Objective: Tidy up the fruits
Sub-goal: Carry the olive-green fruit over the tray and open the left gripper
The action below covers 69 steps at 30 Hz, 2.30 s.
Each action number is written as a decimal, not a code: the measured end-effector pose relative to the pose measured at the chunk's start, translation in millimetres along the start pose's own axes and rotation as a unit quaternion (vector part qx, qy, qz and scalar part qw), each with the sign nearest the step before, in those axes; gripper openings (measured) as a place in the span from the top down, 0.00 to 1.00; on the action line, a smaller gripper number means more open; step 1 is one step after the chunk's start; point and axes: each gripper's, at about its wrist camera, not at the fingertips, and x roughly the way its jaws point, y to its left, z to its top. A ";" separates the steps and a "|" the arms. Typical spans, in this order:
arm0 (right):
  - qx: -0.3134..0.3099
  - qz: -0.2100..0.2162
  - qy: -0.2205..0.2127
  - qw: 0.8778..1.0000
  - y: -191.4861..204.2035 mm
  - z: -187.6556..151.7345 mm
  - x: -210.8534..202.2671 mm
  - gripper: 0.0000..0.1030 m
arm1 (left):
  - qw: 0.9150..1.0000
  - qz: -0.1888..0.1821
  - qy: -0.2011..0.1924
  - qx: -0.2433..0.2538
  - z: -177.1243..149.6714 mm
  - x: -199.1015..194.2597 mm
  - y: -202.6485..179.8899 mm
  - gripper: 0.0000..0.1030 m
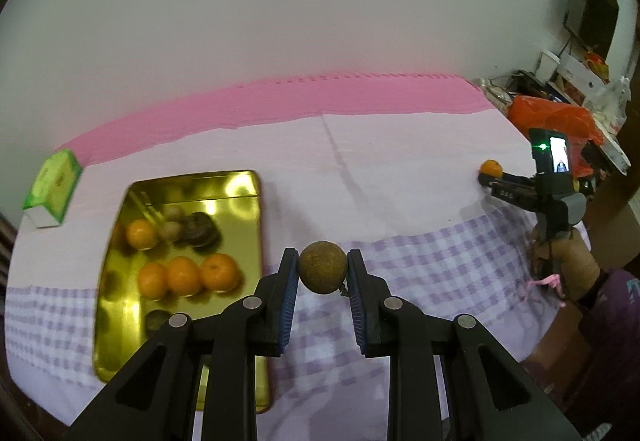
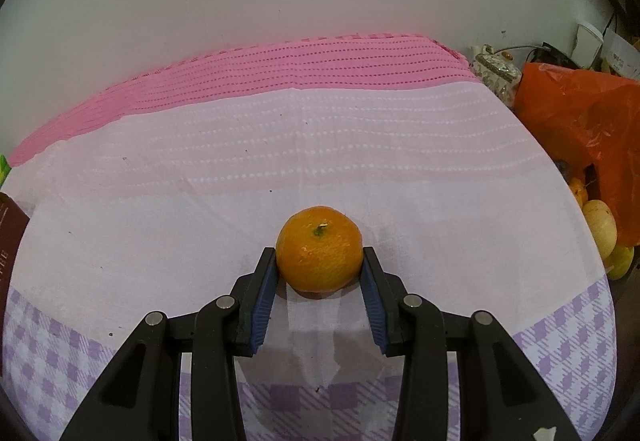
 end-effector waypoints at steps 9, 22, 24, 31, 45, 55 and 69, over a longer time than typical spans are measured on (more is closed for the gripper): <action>-0.010 -0.019 0.002 1.000 7.6 -0.6 -1.3 0.64 | 0.999 0.038 -0.005 -0.022 -20.3 -17.4 43.4 0.76; -0.015 -0.033 0.001 0.999 14.2 -1.9 -3.0 0.64 | 0.993 0.086 0.012 -0.074 -54.9 -16.0 113.3 0.76; -0.015 -0.034 0.000 0.999 14.3 -2.0 -3.1 0.64 | 0.993 0.089 0.014 -0.080 -56.9 -15.3 120.4 0.76; -0.016 -0.035 0.000 0.999 14.8 -2.8 -3.5 0.64 | 0.990 0.084 0.024 -0.107 -63.9 -8.7 140.1 0.76; -0.016 -0.034 0.000 0.999 14.1 -2.8 -3.8 0.64 | 0.990 0.081 0.046 -0.102 -73.6 10.6 142.5 0.76; -0.018 -0.036 0.000 0.999 14.3 -2.9 -4.6 0.64 | 0.992 0.080 0.058 -0.078 -76.5 20.7 127.6 0.75; -0.017 -0.052 0.005 0.999 22.4 -6.2 -10.8 0.64 | 0.992 0.098 0.050 -0.057 -76.1 13.7 118.8 0.62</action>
